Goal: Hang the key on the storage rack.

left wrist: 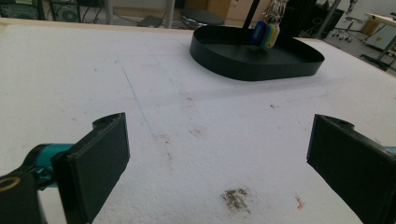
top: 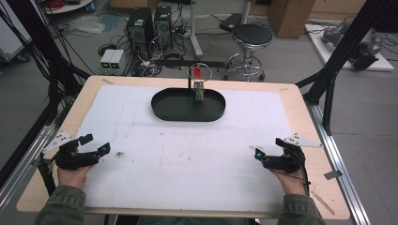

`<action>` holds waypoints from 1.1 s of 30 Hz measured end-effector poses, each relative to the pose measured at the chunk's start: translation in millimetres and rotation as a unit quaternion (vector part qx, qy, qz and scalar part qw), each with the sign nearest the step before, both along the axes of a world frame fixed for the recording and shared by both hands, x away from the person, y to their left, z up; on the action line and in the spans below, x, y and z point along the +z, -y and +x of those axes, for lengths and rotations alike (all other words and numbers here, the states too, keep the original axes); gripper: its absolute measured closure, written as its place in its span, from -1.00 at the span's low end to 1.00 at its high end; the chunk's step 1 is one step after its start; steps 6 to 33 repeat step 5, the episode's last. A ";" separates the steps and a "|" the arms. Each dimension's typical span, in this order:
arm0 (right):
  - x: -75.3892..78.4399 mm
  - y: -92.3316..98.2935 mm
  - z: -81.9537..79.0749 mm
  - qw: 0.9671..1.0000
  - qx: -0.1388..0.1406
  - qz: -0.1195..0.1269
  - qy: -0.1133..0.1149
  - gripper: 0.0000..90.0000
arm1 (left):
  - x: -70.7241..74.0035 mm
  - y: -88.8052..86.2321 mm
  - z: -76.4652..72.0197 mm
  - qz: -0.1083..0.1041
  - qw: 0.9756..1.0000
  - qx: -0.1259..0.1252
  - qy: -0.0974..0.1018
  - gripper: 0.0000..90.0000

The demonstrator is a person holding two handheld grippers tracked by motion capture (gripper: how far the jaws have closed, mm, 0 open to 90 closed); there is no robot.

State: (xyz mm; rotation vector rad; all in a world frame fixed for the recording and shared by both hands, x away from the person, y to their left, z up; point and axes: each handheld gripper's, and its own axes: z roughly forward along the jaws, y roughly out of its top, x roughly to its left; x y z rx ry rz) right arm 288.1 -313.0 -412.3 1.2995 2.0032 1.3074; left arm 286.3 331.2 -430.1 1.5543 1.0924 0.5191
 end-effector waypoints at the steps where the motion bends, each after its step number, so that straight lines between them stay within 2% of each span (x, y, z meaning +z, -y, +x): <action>1: -0.6 0.0 -0.5 1.000 -0.001 0.000 0.000 -0.99 | 0.1 -0.1 -0.1 -0.001 1.000 0.000 0.000 -0.86; 5: -0.9 0.2 -3.2 1.000 -0.003 -0.001 0.003 -0.99 | 0.1 0.1 0.5 -0.007 1.000 -0.002 0.000 -0.86; 33: -0.9 0.2 -3.2 1.000 -0.003 -0.001 0.003 -0.99 | 0.1 0.1 0.5 -0.007 1.000 -0.002 0.000 -0.86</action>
